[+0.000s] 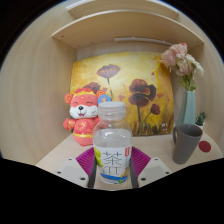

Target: Pour water

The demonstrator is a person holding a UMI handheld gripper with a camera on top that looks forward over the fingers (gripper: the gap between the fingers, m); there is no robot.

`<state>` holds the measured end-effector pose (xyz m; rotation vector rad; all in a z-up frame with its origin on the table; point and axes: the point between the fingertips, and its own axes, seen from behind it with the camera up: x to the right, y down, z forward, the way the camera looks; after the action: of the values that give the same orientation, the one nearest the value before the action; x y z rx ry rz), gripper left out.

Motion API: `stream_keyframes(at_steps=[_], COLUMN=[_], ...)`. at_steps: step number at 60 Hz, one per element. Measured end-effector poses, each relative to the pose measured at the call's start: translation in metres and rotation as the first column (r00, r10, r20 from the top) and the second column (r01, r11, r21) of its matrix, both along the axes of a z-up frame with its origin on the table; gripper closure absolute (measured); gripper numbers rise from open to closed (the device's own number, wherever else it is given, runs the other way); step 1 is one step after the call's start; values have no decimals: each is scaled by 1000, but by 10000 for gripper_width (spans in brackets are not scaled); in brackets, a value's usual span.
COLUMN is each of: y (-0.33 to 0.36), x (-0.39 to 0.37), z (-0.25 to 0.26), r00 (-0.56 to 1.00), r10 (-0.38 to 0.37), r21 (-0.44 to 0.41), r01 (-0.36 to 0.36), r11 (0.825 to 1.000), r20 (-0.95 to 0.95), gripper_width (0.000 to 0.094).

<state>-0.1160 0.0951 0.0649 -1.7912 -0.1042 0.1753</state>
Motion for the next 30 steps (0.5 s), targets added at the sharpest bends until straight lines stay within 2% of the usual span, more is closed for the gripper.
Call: stream_keyframes(at_steps=[9,19,25,30], y=[2,9,15,23], x=[7,15,22,40], z=[3,14,48,74], r00=[992,956,865,733], r10=[-14,-40,-48,-91], r21=[-5,-94,-97,-116], r01=[13,13,-1,17], r11=[1000,995,995,993], r20=[-124,-292,-499,-674], gripper_width=[518,517,518,518])
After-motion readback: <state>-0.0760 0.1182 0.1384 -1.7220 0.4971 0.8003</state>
